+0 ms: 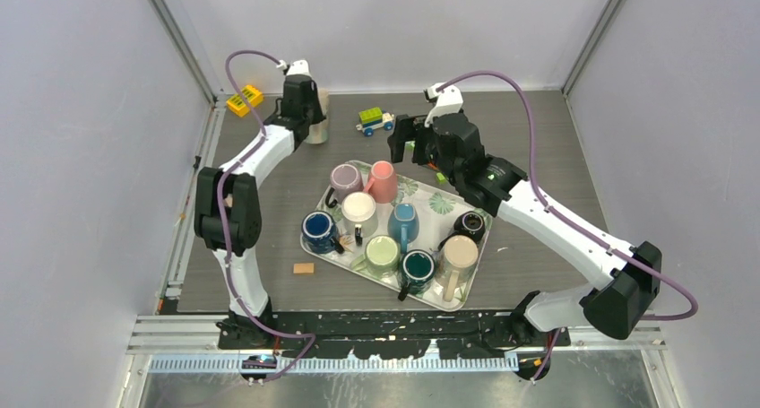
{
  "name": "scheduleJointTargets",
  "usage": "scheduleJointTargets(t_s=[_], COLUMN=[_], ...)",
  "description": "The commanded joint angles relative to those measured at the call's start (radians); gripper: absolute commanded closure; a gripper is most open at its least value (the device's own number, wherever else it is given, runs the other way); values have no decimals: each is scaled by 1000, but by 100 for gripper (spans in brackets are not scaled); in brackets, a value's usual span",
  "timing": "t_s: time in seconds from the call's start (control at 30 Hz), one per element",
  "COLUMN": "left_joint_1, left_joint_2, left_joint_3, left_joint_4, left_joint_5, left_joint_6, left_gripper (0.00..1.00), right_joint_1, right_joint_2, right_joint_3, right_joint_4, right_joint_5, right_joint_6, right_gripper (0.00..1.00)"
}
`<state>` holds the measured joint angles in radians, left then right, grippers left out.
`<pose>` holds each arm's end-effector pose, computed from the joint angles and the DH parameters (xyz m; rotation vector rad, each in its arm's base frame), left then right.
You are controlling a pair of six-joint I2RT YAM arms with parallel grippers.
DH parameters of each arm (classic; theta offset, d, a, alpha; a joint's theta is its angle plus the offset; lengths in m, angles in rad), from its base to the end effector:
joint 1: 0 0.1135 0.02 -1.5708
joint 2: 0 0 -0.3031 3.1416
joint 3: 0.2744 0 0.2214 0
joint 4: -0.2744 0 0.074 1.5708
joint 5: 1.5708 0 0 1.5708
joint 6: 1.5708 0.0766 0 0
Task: Turn the mug right side up
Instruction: Place the cup at the corner of the board.
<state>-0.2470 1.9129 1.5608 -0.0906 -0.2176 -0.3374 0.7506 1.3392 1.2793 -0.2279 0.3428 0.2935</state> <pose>0.4664 -0.1006 0.3181 -0.2285 1.9927 -0.1553 0.2420 0.1905 0.4142 -0.1858 1.8520 0.4105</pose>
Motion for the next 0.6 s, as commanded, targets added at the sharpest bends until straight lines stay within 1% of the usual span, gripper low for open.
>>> scheduleJointTargets(t_s=[0.0, 0.2, 0.27, 0.33, 0.43, 0.57], left_joint_1=[6, 6, 6, 6, 6, 6], left_joint_2=[-93, -121, -128, -142, -170, -190], left_joint_3=[-55, -211, -262, -332, -402, -451], left_joint_4=[351, 539, 596, 657, 710, 708], left_joint_5=[-62, -59, -63, -76, -90, -89], left_joint_6=[58, 45, 33, 23, 17, 7], left_gripper=[100, 100, 100, 100, 100, 99], right_joint_1=[0, 0, 0, 2, 11, 12], right_joint_2=[-31, -35, -18, 7, 24, -25], right_joint_3=[19, 22, 45, 87, 117, 47], right_joint_4=[-32, -98, -161, -278, -397, -446], right_joint_5=[-12, -30, -42, -54, -72, -115], right_joint_6=[99, 180, 221, 253, 287, 336], right_gripper=[0, 0, 0, 0, 0, 0])
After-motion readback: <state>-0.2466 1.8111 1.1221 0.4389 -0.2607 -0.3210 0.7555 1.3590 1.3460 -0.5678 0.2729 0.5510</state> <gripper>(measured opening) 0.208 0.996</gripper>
